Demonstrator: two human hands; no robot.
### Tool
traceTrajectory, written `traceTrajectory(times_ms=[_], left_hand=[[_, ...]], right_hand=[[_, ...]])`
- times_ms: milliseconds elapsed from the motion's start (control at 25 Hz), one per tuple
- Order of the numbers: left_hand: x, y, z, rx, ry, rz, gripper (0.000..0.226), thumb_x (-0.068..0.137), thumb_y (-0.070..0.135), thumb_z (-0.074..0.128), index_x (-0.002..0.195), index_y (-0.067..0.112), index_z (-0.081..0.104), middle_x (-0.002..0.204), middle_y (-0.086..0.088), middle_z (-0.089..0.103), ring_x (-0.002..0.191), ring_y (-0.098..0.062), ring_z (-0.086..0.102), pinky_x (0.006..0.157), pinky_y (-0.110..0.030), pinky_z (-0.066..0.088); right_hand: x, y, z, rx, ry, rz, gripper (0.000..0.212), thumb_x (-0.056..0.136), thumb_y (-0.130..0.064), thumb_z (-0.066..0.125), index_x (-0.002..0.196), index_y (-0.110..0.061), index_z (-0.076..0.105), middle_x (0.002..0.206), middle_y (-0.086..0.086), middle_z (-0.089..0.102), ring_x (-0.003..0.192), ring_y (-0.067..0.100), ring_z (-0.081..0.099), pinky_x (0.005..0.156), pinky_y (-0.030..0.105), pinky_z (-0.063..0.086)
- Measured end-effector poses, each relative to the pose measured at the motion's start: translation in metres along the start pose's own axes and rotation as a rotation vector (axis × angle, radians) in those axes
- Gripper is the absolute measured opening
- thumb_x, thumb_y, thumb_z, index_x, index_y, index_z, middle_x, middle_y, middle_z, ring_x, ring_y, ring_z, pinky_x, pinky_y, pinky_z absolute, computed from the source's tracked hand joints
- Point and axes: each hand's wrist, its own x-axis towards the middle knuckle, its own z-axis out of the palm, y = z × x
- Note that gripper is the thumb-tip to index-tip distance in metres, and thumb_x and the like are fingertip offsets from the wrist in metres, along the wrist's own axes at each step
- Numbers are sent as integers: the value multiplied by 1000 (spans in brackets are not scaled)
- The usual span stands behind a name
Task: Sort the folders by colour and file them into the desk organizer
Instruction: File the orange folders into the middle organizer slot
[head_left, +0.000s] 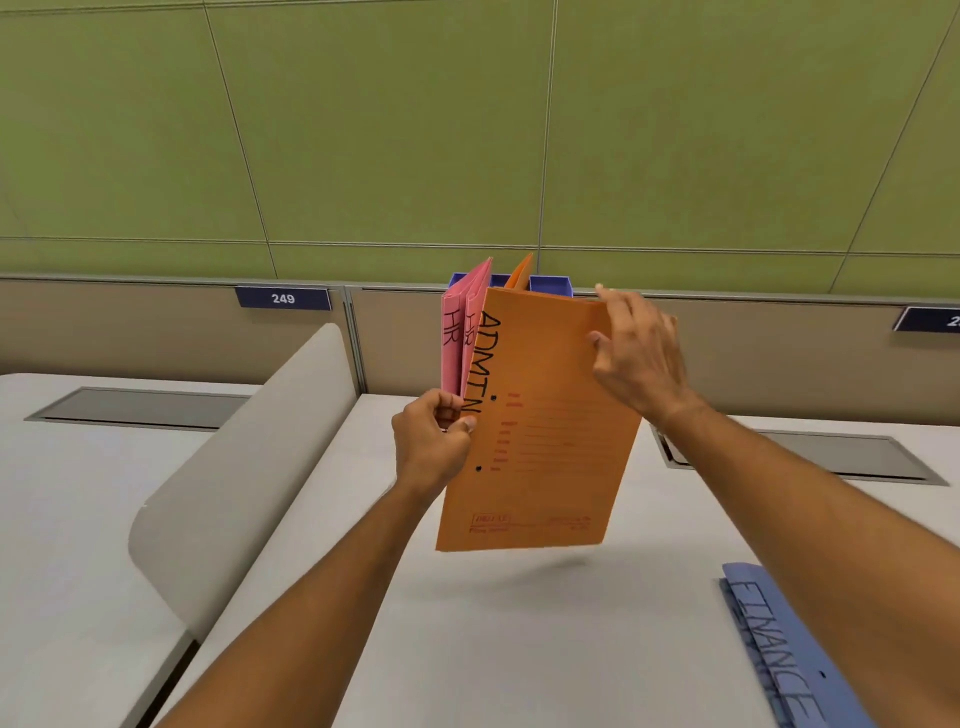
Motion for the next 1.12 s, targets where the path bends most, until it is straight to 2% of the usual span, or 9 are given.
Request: traceTrajectory(times_ms=[160, 360, 440, 600, 680, 800, 1000, 1120], left_hand=[[19, 5, -8, 4, 44, 52, 26, 81, 17, 73, 73, 35, 57, 75, 17, 66, 72, -2, 65, 60, -16, 50], [32, 7, -8, -24, 111, 96, 23, 82, 19, 73, 76, 34, 56, 76, 20, 63, 71, 4, 63, 53, -5, 44], [36, 7, -6, -45, 136, 145, 24, 80, 17, 74, 76, 32, 56, 76, 20, 63, 74, 6, 62, 53, -5, 46], [44, 7, -1, -67, 182, 214, 21, 79, 17, 74, 81, 30, 57, 77, 24, 61, 74, 8, 62, 57, -6, 49], [48, 5, 1, -73, 200, 232, 19, 79, 17, 73, 82, 28, 58, 78, 24, 62, 73, 7, 62, 58, -7, 50], [55, -1, 8, -74, 211, 262, 17, 79, 16, 74, 84, 24, 59, 79, 22, 62, 73, 7, 62, 59, -6, 49], [70, -8, 23, -30, 225, 316, 17, 78, 16, 76, 89, 15, 64, 85, 9, 64, 71, 3, 61, 65, -3, 49], [83, -12, 35, -4, 209, 342, 17, 78, 15, 77, 90, 10, 65, 85, 8, 63, 69, 3, 60, 65, -3, 49]], right_hand=[[36, -5, -3, 24, 51, 15, 29, 87, -18, 62, 116, -17, 61, 112, 8, 60, 106, 28, 54, 86, 40, 36], [85, -15, -6, 36, 69, -31, 13, 86, -14, 59, 95, -19, 67, 99, 7, 60, 98, 27, 54, 79, 36, 31], [103, -21, -5, 41, 89, -54, 14, 86, -12, 57, 94, -18, 67, 99, 8, 59, 98, 28, 54, 79, 36, 30], [128, -32, 5, 69, 104, -102, 18, 85, -9, 51, 95, -13, 66, 100, 12, 59, 98, 30, 54, 80, 38, 38], [136, -34, 13, 95, 102, -121, 18, 85, -6, 51, 95, -10, 65, 100, 14, 58, 96, 30, 54, 73, 35, 41], [148, -35, 26, 139, 103, -154, 19, 85, -1, 49, 95, -7, 65, 101, 15, 59, 92, 28, 55, 67, 28, 37], [170, -36, 46, 177, 128, -175, 24, 85, 1, 45, 97, -5, 66, 102, 15, 61, 88, 27, 57, 64, 26, 33], [182, -36, 60, 173, 125, -174, 22, 88, 0, 47, 100, -4, 66, 104, 14, 61, 87, 18, 53, 65, 19, 30]])
